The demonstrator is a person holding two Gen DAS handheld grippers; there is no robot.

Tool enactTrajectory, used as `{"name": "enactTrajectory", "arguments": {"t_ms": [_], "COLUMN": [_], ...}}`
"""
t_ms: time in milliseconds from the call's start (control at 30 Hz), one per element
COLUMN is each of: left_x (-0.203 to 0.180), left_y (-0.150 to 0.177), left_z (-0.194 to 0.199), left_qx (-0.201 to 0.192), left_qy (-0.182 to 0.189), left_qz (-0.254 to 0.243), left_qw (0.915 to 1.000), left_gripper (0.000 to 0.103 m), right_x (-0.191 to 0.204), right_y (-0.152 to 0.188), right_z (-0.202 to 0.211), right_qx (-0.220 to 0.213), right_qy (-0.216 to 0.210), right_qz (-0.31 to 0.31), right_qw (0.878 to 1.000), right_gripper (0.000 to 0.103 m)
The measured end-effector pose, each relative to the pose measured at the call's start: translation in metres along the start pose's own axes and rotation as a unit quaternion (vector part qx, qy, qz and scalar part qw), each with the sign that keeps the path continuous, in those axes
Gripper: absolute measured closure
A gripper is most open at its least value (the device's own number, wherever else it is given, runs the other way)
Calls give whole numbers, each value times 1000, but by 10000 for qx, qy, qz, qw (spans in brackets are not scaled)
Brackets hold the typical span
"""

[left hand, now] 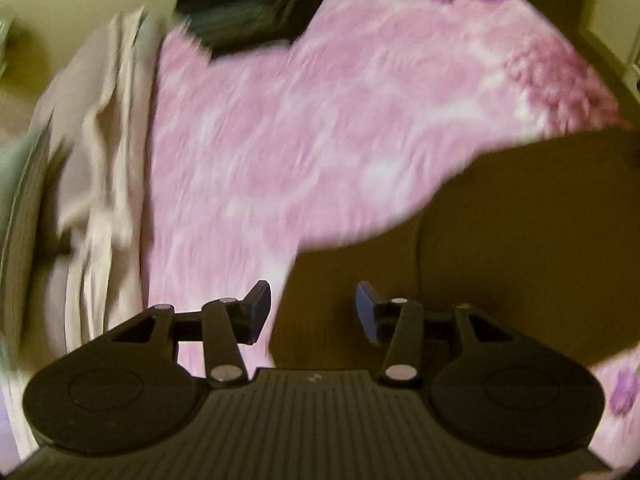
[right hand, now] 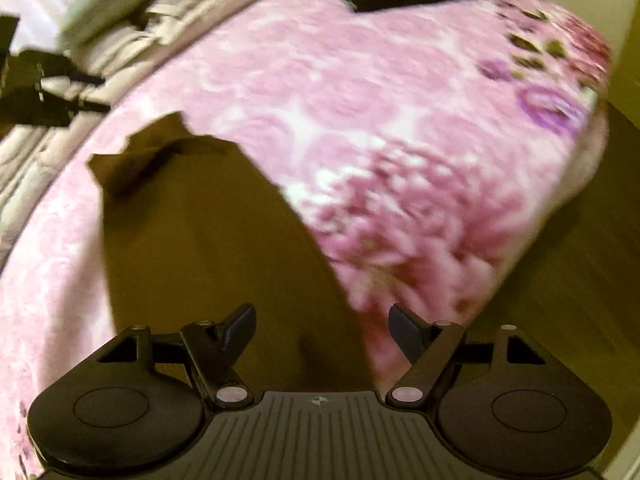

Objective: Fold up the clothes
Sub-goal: 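Fold the vest over onto itself and release both tools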

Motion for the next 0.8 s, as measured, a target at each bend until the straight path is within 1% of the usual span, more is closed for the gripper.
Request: {"name": "enactTrajectory", "arguments": {"t_ms": [33,100,167,200,300,333,367,400,467,500,567,600,633,667,733,767,800], "left_x": [-4,-13,-28,-38,-59,-60,-58,-55,-50,-39,-16,8,32,49,62,58,52], "left_y": [13,39,56,64,79,80,79,79,77,73,65,61,60,62,67,68,69], "left_z": [-2,-7,-13,-18,-38,-44,-49,-56,-67,-68,-71,-70,-65,-60,-51,-47,-43], "left_qx": [129,379,465,509,672,651,616,584,599,500,301,185,136,160,278,279,280], "left_qy": [9,31,105,59,-345,-395,-430,-426,-422,-528,-764,-1159,-1497,-1728,-1871,-1848,-1804], "left_qz": [40,112,-31,-276,-1006,-1013,-756,-681,-764,-597,-225,387,1112,1804,2219,2079,2013], "left_qw": [9999,9992,9989,9983,9921,9919,9943,9951,9944,9956,9964,9923,9824,9682,9566,9601,9624], "left_gripper": [55,55,51,50,51,51,51,51,53,55,56,56,57,57,56,55,52], "right_x": [9,26,40,44,57,59,60,60,58,56,52,50,49,47,46,46,46], "right_y": [-3,-6,-8,-8,-10,-10,-10,-9,-6,-5,-4,-4,-4,-4,-4,-4,-4], "right_z": [-5,-18,-28,-31,-39,-42,-43,-45,-47,-48,-47,-46,-45,-43,-41,-41,-41], "right_qx": [14,108,188,205,256,276,299,316,348,366,391,389,387,384,374,369,364], "right_qy": [-78,-229,-351,-378,-459,-462,-450,-417,-312,-263,-167,-115,-71,-34,9,12,12], "right_qz": [83,238,379,436,608,643,664,685,700,687,633,601,574,545,495,481,468], "right_qw": [9999,9994,9985,9981,9968,9965,9963,9963,9965,9966,9971,9974,9976,9978,9981,9982,9982], "right_gripper": [27,27,27,27,27,27,27,27,27,27,27,27,27,27,27,26,26]}}
Point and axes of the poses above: each gripper's, at about its wrist camera, not at the fingertips, and z roughly against the way its jaws point, x to its left, y to its underside, the point moved 2 cm from there along -z, roughly the way its jaws point, and after that the axes turned 1 degree about -z, right-handed, at the moved point
